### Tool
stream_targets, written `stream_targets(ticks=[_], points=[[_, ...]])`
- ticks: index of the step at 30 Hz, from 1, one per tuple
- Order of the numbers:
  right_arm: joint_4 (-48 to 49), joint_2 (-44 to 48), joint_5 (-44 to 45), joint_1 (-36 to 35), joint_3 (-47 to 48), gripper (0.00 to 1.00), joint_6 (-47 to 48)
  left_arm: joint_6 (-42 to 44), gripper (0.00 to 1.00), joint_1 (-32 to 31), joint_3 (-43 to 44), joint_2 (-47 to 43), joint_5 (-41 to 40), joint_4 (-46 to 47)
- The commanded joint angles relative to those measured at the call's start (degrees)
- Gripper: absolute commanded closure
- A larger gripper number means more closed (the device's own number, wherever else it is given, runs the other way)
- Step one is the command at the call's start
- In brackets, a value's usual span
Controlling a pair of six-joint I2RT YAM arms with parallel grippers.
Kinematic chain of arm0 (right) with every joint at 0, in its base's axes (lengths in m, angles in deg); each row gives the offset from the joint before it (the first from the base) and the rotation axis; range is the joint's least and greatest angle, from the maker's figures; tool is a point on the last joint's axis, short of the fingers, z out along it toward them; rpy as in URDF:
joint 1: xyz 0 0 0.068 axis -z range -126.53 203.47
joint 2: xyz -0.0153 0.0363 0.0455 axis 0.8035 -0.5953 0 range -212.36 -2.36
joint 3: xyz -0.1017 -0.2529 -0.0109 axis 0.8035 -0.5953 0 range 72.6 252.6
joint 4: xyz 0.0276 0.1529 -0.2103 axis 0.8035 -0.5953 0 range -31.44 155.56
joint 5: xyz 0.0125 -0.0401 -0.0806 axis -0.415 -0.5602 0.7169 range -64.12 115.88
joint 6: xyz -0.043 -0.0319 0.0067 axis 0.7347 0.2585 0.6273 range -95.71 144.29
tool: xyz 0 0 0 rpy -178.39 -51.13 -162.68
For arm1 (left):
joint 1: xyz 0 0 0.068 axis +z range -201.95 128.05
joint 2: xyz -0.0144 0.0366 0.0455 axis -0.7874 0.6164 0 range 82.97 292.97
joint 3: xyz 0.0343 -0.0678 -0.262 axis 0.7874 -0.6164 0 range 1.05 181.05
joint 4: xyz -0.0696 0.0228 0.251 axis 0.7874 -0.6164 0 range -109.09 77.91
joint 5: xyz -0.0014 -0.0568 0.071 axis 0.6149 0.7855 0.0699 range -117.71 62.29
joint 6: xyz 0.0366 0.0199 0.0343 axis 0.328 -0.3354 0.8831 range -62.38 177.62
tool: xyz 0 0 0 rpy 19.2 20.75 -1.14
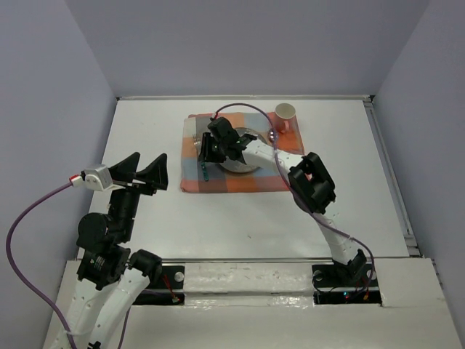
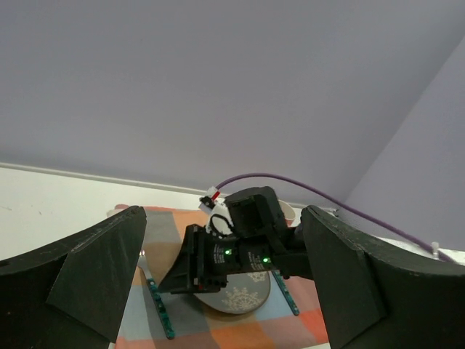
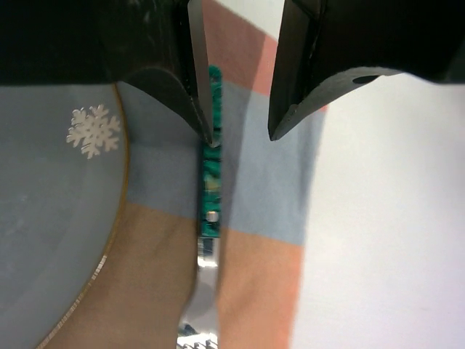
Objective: Set the dinner table for one person
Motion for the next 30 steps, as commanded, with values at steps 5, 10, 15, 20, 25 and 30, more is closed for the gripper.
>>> stream_targets(ticks=[5,10,15,20,25,30], points=[[23.3,23.9,2.0,-1.0,-18.9,0.54,1.4,1.3,0.01,0.2,0.0,2.1,-0.4,1.9],[31.2,37.0,4.2,-1.0,-35.4,0.51,6.9,1.5,0.01,0.4,0.2,3.9,0.5,1.8],[39.5,54.0,7.8,-1.0,-51.0,0.35,11.4,1.9,0.01,0.5,0.4,6.3,0.9,1.4],[44.3,69.6,13.2,-1.0,-65.0,0.0,15.8,2.6,0.01,0.6,1.1,8.4,1.9,0.8],[39.5,80.2,20.4,-1.0,-73.5,0.0,19.3,2.3,0.01,1.1,1.0,9.1,4.7,1.3],[34.8,91.6,26.5,-1.0,-77.3,0.0,20.2,1.5,0.01,1.4,0.5,9.4,5.8,2.5]])
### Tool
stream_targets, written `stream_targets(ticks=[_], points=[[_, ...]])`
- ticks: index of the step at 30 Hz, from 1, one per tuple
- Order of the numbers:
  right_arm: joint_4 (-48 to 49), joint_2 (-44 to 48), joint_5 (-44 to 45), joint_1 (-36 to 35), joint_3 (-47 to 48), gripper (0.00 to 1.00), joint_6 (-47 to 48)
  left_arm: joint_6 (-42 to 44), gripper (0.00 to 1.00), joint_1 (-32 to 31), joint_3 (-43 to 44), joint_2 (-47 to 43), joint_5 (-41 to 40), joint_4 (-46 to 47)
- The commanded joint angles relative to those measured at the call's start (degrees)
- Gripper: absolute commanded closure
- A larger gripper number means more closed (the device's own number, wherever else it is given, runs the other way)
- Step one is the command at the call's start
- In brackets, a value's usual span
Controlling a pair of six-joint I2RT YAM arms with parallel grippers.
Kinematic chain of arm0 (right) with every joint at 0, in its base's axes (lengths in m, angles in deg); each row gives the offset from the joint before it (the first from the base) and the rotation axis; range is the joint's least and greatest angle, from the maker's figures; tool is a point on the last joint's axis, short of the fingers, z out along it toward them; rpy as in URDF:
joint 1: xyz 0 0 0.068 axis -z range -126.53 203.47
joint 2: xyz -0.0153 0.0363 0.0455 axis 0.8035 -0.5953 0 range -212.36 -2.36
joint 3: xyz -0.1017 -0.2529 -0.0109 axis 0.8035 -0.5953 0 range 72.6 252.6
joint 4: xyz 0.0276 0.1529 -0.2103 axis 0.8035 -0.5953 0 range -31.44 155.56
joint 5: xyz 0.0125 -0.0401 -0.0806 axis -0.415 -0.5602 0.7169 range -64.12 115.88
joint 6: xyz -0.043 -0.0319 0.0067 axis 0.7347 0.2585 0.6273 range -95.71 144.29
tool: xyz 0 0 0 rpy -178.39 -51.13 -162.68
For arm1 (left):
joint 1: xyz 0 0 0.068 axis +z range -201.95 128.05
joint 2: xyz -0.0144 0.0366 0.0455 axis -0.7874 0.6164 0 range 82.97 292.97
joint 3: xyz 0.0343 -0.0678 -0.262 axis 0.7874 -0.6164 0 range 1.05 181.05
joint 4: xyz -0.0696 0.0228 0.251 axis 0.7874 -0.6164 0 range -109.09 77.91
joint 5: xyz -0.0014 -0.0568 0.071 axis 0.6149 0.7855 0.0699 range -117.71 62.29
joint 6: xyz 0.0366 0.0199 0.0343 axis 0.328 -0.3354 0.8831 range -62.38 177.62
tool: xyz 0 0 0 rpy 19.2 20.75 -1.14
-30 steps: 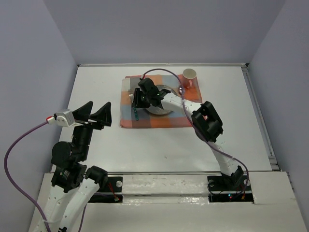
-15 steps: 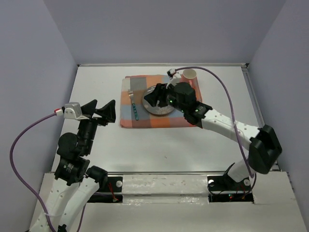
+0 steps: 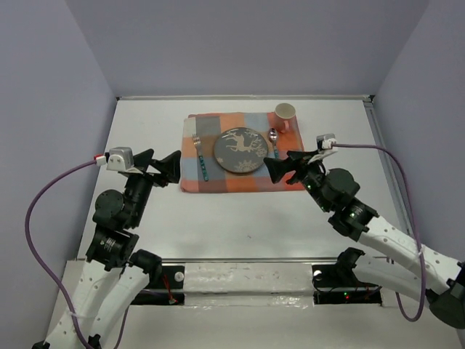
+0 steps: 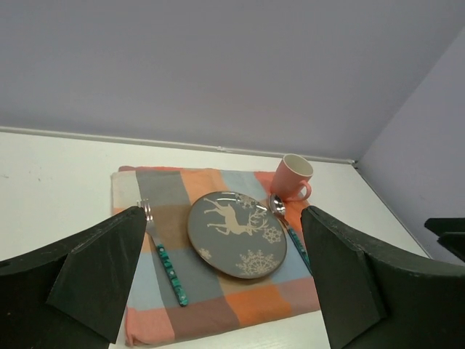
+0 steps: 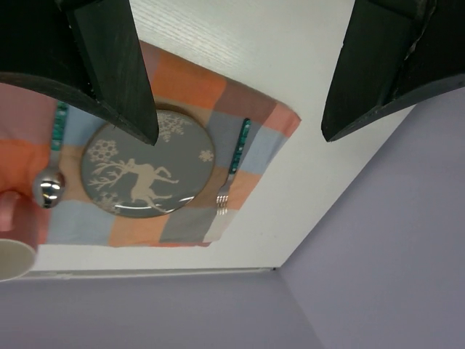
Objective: Set the dinner table for one person
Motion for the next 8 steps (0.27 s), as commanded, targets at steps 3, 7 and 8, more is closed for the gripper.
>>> stream_targets(ticks=[3,7,8], points=[[-1.6,12.8,8.5,-0.6,-5.6,0.0,3.7,0.0,0.01,0.7,0.2,0.3,2.0,3.9],[-2.5,15.2,8.9,-0.6,-7.8,0.0,2.8,0.3,0.01,1.0,0.3,1.1,3.7,4.1],[-2.7,15.2,8.6,-0.6,-7.8,0.0,2.6,0.1,0.01,1.2,0.3,1.3,3.8,4.1]])
